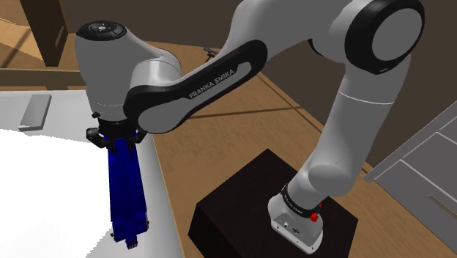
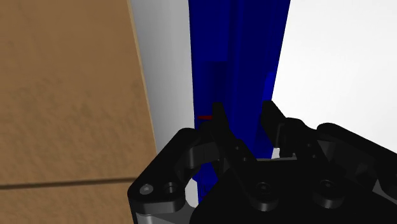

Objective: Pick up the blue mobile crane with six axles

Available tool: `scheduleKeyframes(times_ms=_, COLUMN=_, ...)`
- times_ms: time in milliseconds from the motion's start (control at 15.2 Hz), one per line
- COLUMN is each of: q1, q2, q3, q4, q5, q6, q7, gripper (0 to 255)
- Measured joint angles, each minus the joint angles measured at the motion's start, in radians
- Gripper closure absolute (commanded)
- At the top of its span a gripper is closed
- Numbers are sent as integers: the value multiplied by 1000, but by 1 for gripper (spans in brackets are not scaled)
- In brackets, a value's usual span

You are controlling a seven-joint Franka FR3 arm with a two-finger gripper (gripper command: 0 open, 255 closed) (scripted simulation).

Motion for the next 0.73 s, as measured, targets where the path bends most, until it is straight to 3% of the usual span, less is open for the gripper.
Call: scheduleKeyframes(times_ms=726, q1=-21, q2=-77, q3=29, q4=64, q5=88, q6=-113, q7=-69, gripper=255)
